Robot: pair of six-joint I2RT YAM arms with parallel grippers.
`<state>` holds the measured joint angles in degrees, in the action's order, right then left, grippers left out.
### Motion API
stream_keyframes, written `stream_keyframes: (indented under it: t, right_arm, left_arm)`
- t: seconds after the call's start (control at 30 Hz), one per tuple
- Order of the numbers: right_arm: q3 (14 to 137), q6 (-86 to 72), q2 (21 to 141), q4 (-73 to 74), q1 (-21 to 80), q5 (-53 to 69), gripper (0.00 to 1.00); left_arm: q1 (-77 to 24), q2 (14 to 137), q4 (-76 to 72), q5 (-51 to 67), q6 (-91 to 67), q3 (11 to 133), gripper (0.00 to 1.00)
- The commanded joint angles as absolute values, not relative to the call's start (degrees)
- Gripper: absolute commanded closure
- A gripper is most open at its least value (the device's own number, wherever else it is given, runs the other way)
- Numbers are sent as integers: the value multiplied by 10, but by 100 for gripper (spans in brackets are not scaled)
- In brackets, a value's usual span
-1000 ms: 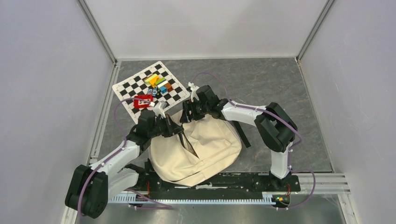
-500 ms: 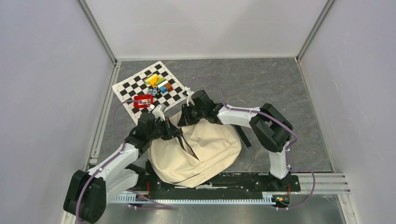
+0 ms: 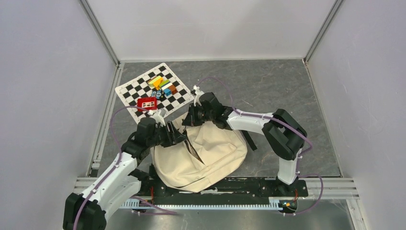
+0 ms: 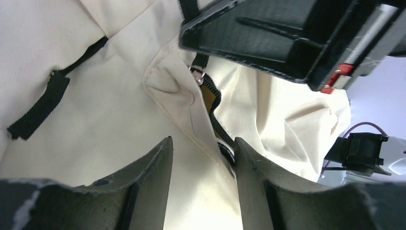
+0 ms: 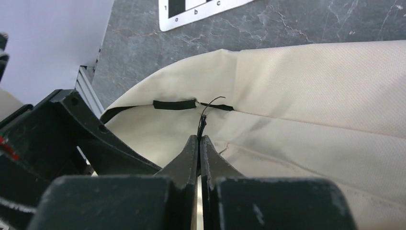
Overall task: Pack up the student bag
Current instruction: Zip the student bag at the center of the board.
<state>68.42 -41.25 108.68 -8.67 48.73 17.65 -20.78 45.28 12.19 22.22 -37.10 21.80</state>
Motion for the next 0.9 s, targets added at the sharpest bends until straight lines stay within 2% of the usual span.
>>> stream_keyframes:
  t: [0.0, 0.33, 0.63, 0.87]
  right_arm:
    - [662, -421, 1032, -149, 484, 158, 98]
    - [624, -401, 984, -179, 483, 160, 100]
    - [518, -405, 913, -236, 485, 143, 100]
    - [473, -415, 903, -270, 497, 156, 100]
  left_arm:
    - [-210, 434, 206, 186, -413, 274, 43]
    - [-191, 426, 237, 127, -416, 327, 32]
    - [-180, 465, 116, 121, -496, 305, 28]
    - [-180, 547, 77, 150, -440, 325, 22]
